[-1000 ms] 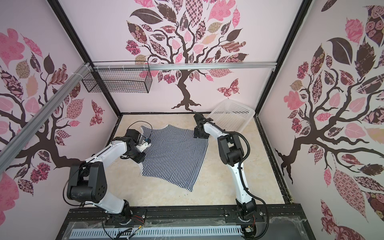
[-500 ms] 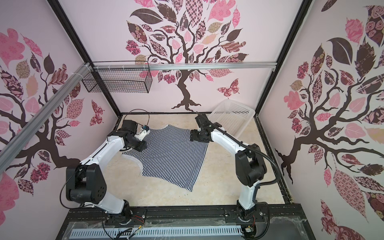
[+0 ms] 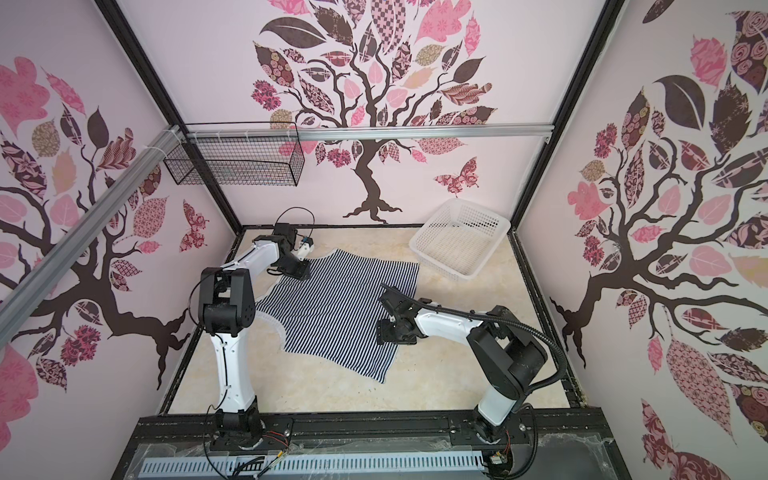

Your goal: Fold and stack the tank tops

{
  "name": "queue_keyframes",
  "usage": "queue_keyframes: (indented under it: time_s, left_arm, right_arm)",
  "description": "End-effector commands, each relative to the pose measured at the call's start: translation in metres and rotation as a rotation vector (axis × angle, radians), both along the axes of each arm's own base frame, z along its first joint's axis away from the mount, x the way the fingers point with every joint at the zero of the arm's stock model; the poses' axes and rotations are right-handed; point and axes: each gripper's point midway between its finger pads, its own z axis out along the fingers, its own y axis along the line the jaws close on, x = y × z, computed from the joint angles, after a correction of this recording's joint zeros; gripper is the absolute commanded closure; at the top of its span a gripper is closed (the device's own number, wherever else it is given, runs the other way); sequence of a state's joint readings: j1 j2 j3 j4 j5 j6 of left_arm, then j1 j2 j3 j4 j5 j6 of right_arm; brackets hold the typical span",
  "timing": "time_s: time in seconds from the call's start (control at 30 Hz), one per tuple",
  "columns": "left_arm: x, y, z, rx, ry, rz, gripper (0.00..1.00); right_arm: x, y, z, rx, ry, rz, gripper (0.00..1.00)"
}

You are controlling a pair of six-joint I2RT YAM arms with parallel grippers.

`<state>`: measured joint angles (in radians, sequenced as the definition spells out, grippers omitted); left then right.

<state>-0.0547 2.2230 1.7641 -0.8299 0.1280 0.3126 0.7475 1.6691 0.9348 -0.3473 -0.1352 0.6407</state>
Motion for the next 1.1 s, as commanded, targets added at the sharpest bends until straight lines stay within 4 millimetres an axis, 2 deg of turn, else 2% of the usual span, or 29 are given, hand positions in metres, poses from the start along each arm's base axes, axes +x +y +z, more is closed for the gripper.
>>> queue_keyframes:
  time_s: [0.0,0.17,0.33,0.5,0.6,0.83,1.07]
  left_arm:
    - [0.006,0.009,0.003,0.041,-0.016,0.018,0.65]
    - [0.001,0.025,-0.016,0.130,0.012,0.036,0.65]
    - [0.000,0.038,-0.023,0.193,0.019,0.069,0.65]
    - [-0.001,0.047,-0.024,0.216,0.024,0.097,0.65]
    - [-0.002,0.054,-0.024,0.236,0.026,0.109,0.65]
    - [-0.004,0.074,-0.028,0.276,0.048,0.150,0.65]
    - [-0.017,0.072,-0.031,0.245,0.072,0.154,0.66]
  right_arm:
    - [0.002,0.018,0.008,0.058,-0.028,-0.007,0.23]
    - [-0.006,0.027,0.001,0.047,-0.018,0.012,0.23]
    - [-0.007,0.042,0.005,0.039,-0.033,0.040,0.23]
    - [-0.009,0.046,-0.014,0.012,0.007,0.051,0.23]
    - [-0.013,0.034,-0.025,-0.039,0.014,0.050,0.23]
    - [-0.019,-0.010,-0.043,-0.152,0.033,0.021,0.23]
    - [-0.014,-0.046,-0.046,-0.164,0.038,-0.027,0.22]
